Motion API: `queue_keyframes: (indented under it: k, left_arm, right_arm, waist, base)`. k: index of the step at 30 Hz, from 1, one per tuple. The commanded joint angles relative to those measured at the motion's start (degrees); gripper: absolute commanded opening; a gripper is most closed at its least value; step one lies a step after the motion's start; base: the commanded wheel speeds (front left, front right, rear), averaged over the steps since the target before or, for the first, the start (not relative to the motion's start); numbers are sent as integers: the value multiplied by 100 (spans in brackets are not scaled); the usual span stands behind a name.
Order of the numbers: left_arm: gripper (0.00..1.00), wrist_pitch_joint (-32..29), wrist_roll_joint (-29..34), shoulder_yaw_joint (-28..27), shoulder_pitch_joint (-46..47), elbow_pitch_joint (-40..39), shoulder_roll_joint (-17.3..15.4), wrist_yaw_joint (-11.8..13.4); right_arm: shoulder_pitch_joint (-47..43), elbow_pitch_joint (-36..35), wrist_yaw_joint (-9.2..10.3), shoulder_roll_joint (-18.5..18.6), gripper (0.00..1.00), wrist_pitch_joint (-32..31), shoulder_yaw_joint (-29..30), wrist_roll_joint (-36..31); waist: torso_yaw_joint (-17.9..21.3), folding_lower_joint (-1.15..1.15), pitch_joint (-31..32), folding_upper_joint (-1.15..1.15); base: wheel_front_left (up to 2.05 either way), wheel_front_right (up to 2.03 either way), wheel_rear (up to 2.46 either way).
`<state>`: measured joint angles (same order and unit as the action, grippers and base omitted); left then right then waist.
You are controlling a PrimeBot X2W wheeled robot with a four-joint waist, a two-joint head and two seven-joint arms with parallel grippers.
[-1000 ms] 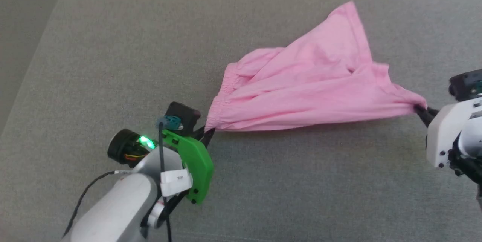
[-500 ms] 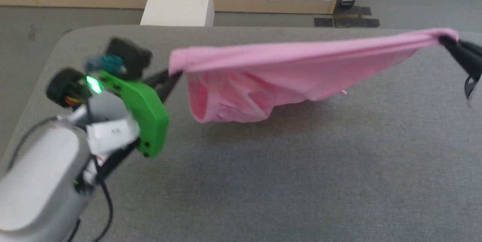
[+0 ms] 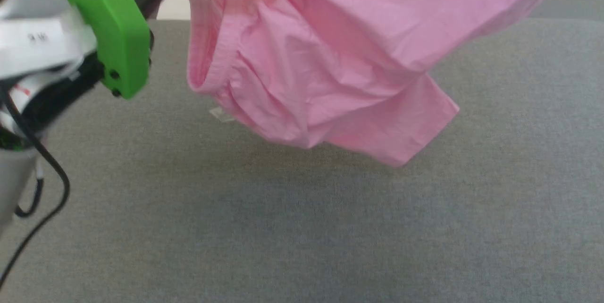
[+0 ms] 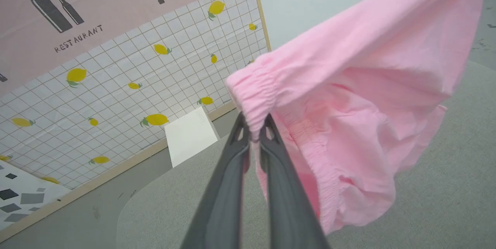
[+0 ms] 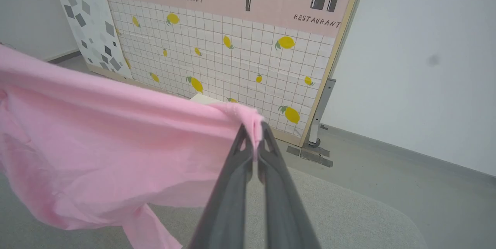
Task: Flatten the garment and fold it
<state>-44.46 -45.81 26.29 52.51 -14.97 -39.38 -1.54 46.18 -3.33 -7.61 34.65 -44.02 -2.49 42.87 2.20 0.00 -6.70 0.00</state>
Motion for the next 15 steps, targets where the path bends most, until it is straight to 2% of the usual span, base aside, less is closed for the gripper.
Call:
queue_keyframes:
  k: [1,9,15]
  left_arm:
    - [0,-91,-74,-50,243,116,-42,-65]
    - [0,-467,-124,-93,1746,926,108,-329]
    - [0,-335,237,14,3148,1963,379,-475]
  right_arm:
    - [238,56,12,68,0,1,-31,10]
    - [1894,641,12,378,0,455,-608,-193]
    - [3403,1585,12,331,0,1255,-1113,-524]
  waist:
    - [63,0,-328,0]
    - [251,0,-1511,0]
    - [449,0,-2417,0]
  base:
    - [0,0,0]
    - [0,0,0]
    - [0,0,0]
